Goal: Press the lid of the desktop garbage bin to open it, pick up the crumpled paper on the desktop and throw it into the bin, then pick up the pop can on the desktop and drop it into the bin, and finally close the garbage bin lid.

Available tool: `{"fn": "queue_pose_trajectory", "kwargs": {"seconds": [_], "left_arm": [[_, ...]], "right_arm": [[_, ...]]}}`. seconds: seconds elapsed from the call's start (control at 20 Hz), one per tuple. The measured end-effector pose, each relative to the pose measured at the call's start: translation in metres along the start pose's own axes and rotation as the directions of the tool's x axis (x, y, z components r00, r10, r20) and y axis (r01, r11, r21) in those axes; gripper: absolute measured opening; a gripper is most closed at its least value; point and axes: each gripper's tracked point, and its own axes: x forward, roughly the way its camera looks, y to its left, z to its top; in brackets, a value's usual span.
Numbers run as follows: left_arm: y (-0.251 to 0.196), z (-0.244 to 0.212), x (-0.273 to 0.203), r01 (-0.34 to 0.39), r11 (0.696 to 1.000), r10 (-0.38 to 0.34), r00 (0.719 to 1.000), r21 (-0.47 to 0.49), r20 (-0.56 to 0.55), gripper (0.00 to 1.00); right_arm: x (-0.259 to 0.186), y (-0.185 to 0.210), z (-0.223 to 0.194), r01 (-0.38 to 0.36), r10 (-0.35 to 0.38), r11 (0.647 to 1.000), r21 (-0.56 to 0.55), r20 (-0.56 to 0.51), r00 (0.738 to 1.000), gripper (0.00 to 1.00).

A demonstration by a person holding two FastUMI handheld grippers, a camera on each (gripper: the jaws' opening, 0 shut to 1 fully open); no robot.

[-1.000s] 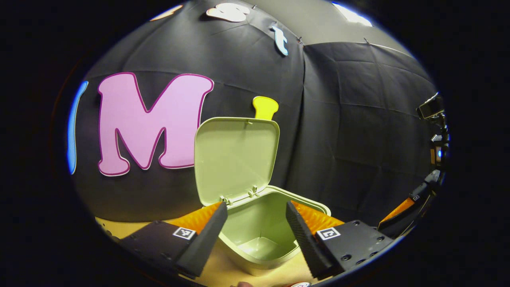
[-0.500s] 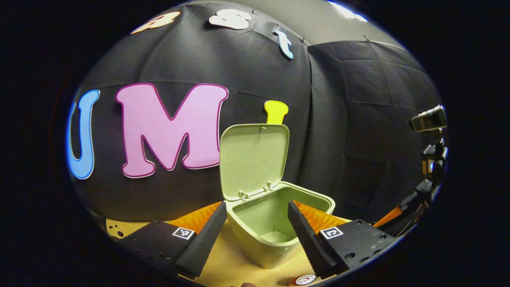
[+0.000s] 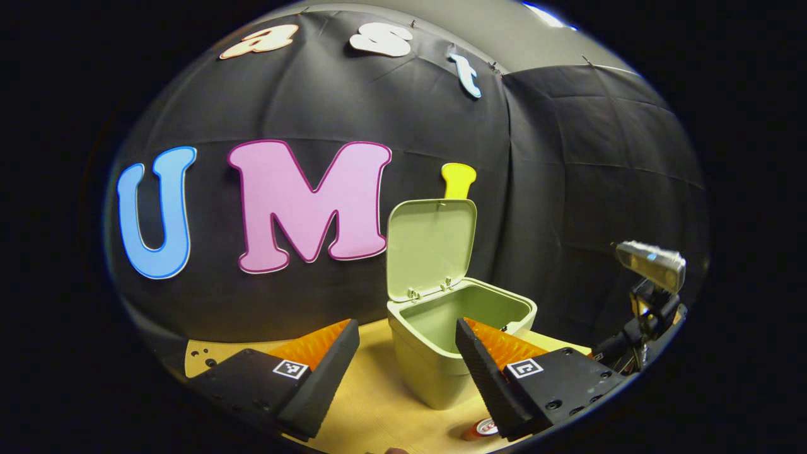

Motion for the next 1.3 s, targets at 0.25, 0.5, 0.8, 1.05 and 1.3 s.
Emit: {"fn": "queue_pose_trajectory", "kwargs": {"seconds": [0.25,0.5,0.8,1.05,1.3], "left_arm": [[0.018,-0.007,-0.026,-0.07,0.998,0.069,0.997,-0.01,-0.02,0.98],[0.041,-0.02,-0.051,-0.151,0.988,0.149,0.988,-0.035,-0.048,0.98],[0.063,-0.032,-0.074,-0.224,0.973,0.219,0.972,-0.051,-0.08,0.98],[0.075,-0.035,-0.085,-0.26,0.964,0.254,0.963,-0.058,-0.091,0.99],[0.079,-0.04,-0.091,-0.284,0.957,0.276,0.956,-0.065,-0.101,0.98]], "right_arm": [[0.028,0.01,-0.02,-0.043,0.039,0.997,-0.066,-0.061,0.997,0.94],[0.054,0.012,-0.043,-0.069,0.057,0.993,-0.091,-0.124,0.991,0.95],[0.081,0.007,-0.061,-0.082,0.063,0.992,-0.1,-0.181,0.981,0.94],[0.094,0.006,-0.07,-0.097,0.067,0.987,-0.128,-0.225,0.972,0.95],[0.103,0.002,-0.082,-0.098,0.053,0.984,-0.149,-0.278,0.959,0.91]]}}
